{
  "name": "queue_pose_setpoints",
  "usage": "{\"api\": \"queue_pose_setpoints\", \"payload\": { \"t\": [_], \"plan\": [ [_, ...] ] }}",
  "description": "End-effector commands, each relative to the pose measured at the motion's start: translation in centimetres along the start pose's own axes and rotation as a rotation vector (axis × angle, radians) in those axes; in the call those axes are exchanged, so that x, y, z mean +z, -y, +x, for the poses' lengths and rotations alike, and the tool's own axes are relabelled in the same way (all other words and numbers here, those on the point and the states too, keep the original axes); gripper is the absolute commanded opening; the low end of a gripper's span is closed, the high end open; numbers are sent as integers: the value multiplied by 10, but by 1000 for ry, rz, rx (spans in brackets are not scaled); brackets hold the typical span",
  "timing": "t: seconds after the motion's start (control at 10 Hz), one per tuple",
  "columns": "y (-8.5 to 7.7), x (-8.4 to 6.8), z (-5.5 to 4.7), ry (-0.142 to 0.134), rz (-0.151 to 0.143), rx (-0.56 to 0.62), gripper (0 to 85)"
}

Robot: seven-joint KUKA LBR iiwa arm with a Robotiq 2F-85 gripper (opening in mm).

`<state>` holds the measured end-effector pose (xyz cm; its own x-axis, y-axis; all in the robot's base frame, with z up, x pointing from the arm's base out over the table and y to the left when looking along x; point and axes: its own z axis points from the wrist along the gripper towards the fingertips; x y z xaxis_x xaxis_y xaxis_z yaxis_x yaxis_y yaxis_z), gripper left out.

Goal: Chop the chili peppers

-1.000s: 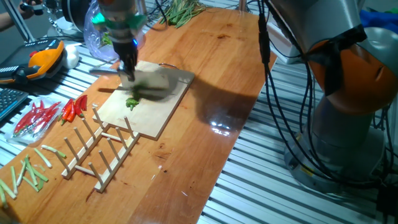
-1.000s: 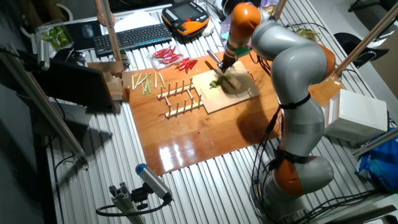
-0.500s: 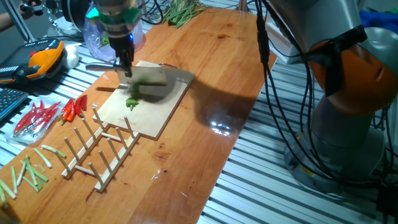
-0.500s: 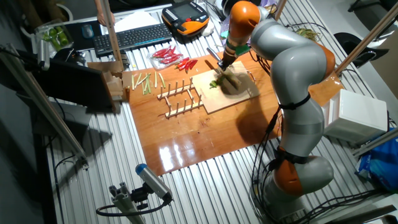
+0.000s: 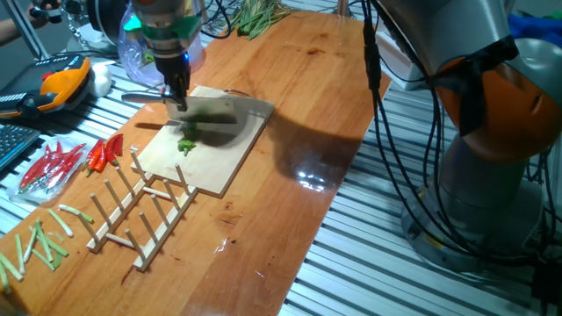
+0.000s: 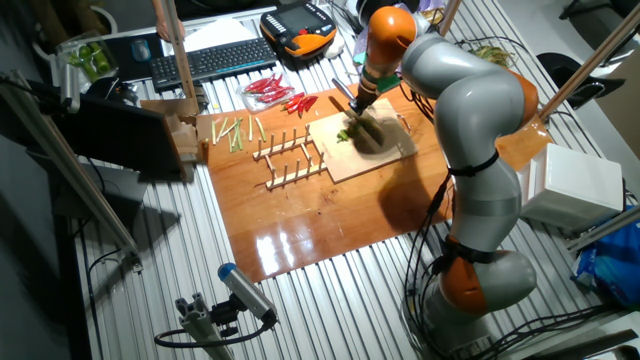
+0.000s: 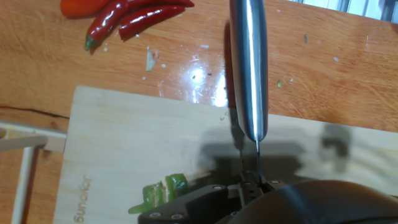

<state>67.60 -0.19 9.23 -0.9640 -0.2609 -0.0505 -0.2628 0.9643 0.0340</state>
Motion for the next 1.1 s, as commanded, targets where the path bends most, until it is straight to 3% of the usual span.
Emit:
{"api": "queue_pose_setpoints", "payload": {
  "t": [0.0,0.3,0.8,0.9,1.0],
  "plan": [
    [1,0,1,1,-1,-1,0],
    [4,4,7,6,-3,-3,0],
    [5,21,32,29,-23,3,0],
    [2,20,34,21,-37,6,0],
    [0,13,34,-4,-44,12,0]
  ]
}}
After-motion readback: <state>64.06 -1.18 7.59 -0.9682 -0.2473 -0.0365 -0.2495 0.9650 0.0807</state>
